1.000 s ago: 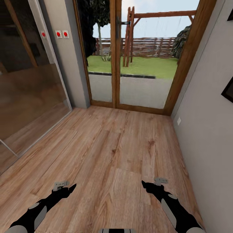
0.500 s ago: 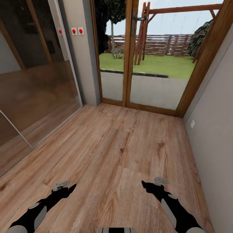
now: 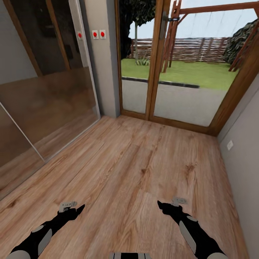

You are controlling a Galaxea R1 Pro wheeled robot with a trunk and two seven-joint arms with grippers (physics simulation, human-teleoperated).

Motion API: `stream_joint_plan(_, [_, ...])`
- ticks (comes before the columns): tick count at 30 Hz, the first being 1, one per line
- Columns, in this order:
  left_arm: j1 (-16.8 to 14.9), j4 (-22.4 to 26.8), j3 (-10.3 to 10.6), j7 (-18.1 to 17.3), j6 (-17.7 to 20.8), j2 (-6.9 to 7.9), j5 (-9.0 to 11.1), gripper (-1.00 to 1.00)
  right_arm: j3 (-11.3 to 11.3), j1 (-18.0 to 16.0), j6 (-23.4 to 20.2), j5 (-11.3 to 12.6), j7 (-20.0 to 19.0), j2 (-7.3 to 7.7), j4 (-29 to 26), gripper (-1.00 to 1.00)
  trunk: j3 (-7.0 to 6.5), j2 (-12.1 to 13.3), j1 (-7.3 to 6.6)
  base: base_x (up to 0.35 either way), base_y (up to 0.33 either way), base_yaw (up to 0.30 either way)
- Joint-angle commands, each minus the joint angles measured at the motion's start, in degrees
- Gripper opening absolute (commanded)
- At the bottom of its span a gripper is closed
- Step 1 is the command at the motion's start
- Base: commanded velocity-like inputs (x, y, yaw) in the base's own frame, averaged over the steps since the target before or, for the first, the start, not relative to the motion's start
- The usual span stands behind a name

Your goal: Pick up the two gym shoes and the two sandals from the corridor floor and place them onto the hallstand (shoe rack) in the corridor, making sure they are on the rack and not on the floor. Arrange them so the two gym shoes are next to each other and the two sandals are next to each other.

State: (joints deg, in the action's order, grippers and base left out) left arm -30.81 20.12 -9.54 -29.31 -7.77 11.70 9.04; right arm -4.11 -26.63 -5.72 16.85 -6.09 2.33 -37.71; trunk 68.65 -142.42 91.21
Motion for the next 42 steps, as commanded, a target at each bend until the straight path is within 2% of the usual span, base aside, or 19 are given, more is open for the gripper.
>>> stream_joint_plan(1, [0.0,-0.1,-0.2,-0.4,0.0,-0.01,0.3,1.00,-0.2,0.0,-0.3,0.5,0.0,0.06,-0.1,1.00,0.01,0.0,0.02,0.332,0.000,0.088])
stream_joint_plan(21, [0.0,-0.1,-0.2,-0.4,0.0,-0.01,0.3,1.00,-0.2,0.0,-0.2,0.5,0.0,0.05,-0.1,1.00,-1.47,0.0,0.02,0.320,0.000,0.146])
stream_joint_plan(42, [0.0,-0.1,-0.2,-0.4,0.0,-0.01,0.3,1.00,-0.2,0.0,-0.2,0.5,0.0,0.05,-0.1,1.00,-3.27,0.0,0.02,0.029,0.000,0.143])
